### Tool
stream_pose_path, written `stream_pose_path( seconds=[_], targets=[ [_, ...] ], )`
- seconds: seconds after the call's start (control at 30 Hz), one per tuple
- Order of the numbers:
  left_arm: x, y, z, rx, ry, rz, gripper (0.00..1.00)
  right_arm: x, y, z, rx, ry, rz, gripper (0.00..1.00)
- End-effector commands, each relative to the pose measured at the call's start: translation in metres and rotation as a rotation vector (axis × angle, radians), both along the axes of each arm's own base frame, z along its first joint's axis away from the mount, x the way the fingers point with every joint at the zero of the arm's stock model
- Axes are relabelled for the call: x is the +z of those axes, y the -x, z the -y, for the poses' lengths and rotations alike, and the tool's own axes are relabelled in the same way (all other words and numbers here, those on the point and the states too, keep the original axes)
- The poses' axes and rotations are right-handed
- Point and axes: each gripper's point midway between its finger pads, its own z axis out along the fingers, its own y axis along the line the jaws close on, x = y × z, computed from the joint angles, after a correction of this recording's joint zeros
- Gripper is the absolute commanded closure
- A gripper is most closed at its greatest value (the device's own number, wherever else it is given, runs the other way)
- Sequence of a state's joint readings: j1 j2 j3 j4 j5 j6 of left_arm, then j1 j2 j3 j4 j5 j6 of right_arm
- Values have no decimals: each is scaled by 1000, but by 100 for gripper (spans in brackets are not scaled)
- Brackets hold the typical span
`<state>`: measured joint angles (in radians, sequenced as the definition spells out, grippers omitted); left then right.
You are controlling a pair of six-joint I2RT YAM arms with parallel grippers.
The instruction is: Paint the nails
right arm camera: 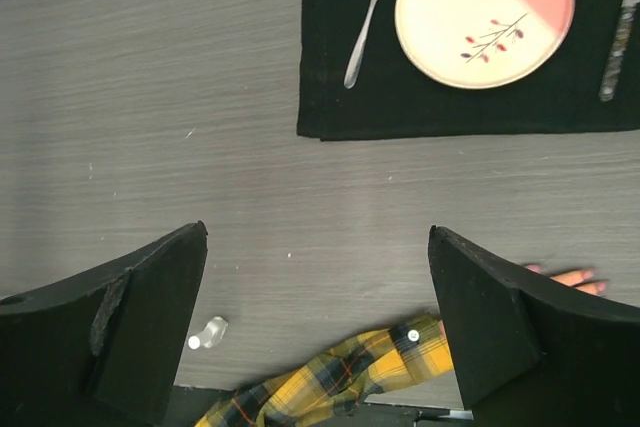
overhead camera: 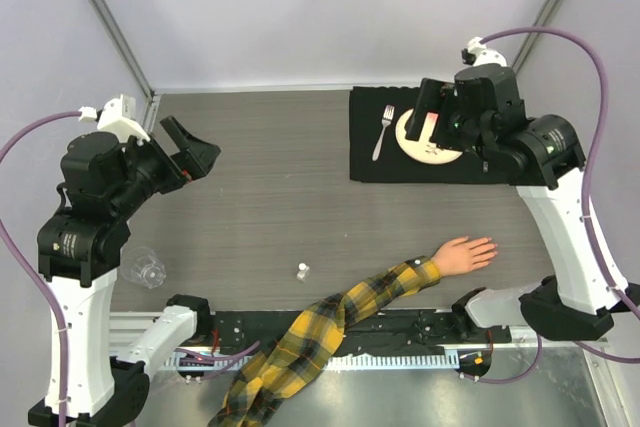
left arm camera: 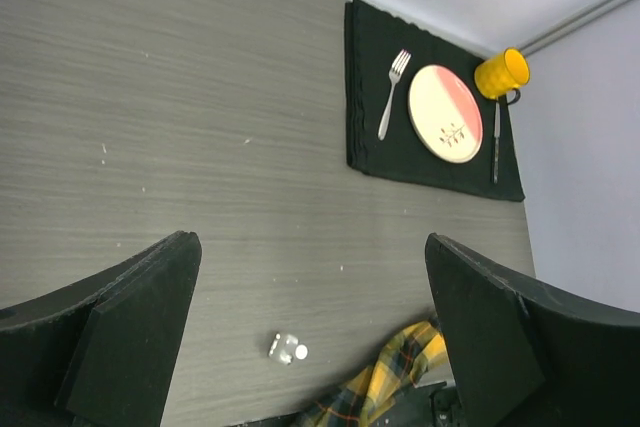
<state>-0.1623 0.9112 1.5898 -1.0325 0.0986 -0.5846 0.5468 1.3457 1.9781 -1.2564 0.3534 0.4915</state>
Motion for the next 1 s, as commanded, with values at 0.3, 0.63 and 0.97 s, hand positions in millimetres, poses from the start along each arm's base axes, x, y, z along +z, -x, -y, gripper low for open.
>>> stream_pose_path(
  seconds=[0.3, 0.63, 0.97],
  targets=[
    [-13, 16, -1, 1, 17, -44, 0, -133, 27, -210, 469, 116, -252, 2],
    [-25, 32, -15, 47, -31, -46, 0, -217, 71, -290, 611, 213, -361, 12],
    [-36, 27, -4, 25, 26, -90, 0, -230, 78, -264, 369, 150, -383, 13]
  ],
)
